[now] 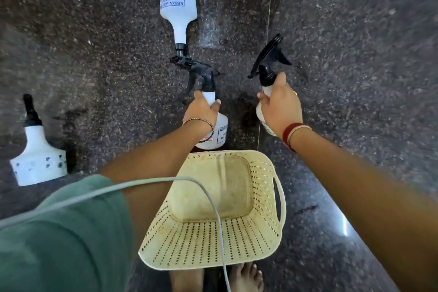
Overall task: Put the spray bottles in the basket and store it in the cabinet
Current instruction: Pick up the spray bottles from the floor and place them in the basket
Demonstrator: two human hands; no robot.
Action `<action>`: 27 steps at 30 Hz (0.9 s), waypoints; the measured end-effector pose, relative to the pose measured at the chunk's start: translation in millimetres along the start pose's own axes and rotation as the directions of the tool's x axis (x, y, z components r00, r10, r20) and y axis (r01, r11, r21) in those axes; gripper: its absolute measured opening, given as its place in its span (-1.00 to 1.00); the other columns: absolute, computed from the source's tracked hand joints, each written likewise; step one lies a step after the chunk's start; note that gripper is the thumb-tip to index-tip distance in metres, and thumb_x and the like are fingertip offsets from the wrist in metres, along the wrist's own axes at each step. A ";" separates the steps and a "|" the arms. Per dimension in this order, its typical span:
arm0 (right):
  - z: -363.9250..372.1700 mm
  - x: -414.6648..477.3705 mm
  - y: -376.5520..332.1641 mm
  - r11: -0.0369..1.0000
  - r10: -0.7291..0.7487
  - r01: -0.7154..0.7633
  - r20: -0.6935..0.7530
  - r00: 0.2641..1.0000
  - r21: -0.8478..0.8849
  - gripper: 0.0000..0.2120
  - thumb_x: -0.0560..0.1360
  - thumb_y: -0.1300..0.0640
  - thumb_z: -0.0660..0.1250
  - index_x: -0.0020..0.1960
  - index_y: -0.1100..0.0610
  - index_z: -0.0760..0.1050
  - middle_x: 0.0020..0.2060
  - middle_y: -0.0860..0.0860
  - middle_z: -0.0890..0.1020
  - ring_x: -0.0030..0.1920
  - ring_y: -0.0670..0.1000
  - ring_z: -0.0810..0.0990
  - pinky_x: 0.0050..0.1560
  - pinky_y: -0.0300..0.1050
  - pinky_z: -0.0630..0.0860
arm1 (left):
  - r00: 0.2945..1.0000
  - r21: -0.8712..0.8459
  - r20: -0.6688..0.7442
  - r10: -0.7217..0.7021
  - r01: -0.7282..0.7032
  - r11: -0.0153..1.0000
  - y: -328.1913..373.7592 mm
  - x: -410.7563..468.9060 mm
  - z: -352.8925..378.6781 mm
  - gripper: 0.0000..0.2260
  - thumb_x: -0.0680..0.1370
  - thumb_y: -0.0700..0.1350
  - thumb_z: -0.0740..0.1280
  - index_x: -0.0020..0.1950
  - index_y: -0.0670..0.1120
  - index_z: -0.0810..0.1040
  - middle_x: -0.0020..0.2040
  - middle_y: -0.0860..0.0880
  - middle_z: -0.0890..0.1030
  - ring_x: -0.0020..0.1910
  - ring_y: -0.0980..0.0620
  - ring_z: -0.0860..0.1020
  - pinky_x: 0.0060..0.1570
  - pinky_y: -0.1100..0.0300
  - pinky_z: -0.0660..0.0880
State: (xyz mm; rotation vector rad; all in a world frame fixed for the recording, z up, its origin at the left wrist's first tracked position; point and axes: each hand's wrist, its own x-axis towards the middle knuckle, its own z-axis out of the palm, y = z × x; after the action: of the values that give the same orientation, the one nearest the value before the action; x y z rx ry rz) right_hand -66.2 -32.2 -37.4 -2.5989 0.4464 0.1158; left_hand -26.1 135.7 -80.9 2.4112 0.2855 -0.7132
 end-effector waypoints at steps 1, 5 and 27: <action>-5.5 -3.8 -4.5 0.999 0.001 0.000 -0.030 1.000 0.038 -0.74 0.53 0.14 0.25 0.11 0.26 0.28 -0.08 0.25 0.59 -0.06 0.29 0.56 -0.17 0.03 0.42 | 0.999 -0.019 -0.035 0.040 -0.040 0.999 0.5 -6.9 -4.0 -0.58 0.57 0.02 0.21 0.27 -0.23 0.26 0.12 -0.29 0.55 0.09 -0.29 0.53 -0.11 0.04 0.36; -38.3 -21.6 -32.4 0.976 0.022 0.000 -0.099 0.995 0.216 -0.66 0.53 0.10 0.27 0.18 0.28 0.29 0.02 0.23 0.59 0.06 0.26 0.54 -0.01 0.06 0.44 | 0.974 -0.133 -0.174 0.142 -0.166 0.977 5.7 -42.4 -36.3 -0.47 0.58 0.03 0.20 0.43 -0.22 0.15 0.12 -0.27 0.57 0.07 -0.26 0.54 -0.10 0.09 0.37; -6.2 -196.7 -111.7 0.916 -0.218 0.071 0.341 0.914 0.396 -0.64 0.43 0.16 0.41 0.19 -0.03 0.45 -0.11 -0.10 0.58 -0.03 -0.06 0.52 -0.02 -0.09 0.47 | 0.997 -0.318 -0.074 0.009 -0.032 0.947 -130.1 -276.0 -53.2 -0.63 0.55 -0.12 0.30 0.34 -0.15 0.39 0.27 -0.04 0.48 0.25 -0.09 0.49 0.16 0.29 0.35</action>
State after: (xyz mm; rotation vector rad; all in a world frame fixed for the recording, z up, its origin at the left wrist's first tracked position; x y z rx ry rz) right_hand -214.4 114.0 51.4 -2.1504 0.1122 0.4309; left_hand -279.8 262.1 44.1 2.1293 0.3741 -0.5255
